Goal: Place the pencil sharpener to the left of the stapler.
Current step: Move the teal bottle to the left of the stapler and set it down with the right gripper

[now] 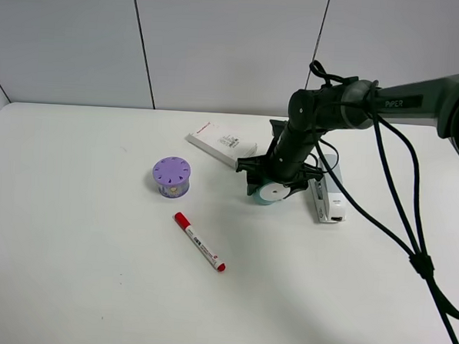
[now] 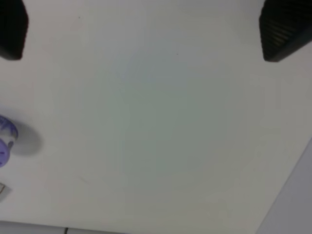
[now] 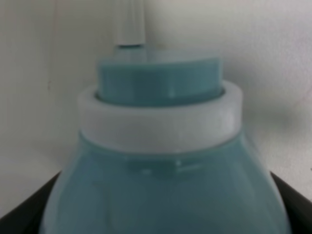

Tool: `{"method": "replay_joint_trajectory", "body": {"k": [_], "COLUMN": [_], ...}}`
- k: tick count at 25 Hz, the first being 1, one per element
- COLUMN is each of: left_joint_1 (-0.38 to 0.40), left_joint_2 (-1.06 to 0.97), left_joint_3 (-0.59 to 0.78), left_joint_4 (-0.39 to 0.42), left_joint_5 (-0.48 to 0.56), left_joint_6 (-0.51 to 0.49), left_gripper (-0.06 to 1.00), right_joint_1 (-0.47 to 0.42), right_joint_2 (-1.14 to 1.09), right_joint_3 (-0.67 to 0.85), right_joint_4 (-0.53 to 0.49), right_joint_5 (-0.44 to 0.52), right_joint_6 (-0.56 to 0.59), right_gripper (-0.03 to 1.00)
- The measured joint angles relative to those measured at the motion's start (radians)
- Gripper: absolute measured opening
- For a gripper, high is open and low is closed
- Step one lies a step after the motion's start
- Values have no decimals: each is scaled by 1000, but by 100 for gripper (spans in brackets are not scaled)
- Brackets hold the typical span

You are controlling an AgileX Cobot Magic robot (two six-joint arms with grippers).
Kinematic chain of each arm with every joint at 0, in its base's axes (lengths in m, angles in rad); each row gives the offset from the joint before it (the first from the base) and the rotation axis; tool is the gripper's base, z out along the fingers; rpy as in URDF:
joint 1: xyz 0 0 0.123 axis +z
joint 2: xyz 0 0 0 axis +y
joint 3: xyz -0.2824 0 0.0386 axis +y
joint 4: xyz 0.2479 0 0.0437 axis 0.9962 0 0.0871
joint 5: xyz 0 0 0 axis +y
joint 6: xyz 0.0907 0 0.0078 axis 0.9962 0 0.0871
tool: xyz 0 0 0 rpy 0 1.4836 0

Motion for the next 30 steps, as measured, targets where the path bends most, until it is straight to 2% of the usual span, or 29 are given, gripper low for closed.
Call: {"method": "replay_joint_trajectory", "body": {"k": [7, 18, 30], "left_joint_1": [0, 0, 0], "left_joint_2": [0, 0, 0], "left_joint_3": [0, 0, 0], "left_joint_4": [0, 0, 0], "left_joint_5": [0, 0, 0], "left_joint_6": [0, 0, 0], "left_gripper": [95, 95, 95], "right_joint_1": [0, 0, 0], "right_joint_2": [0, 7, 7], "right_joint_3": [0, 0, 0], "right_joint_4": [1, 7, 7], "right_joint_5": [0, -28, -28], "right_joint_6": [0, -3, -3], "right_gripper": [69, 97, 99]}}
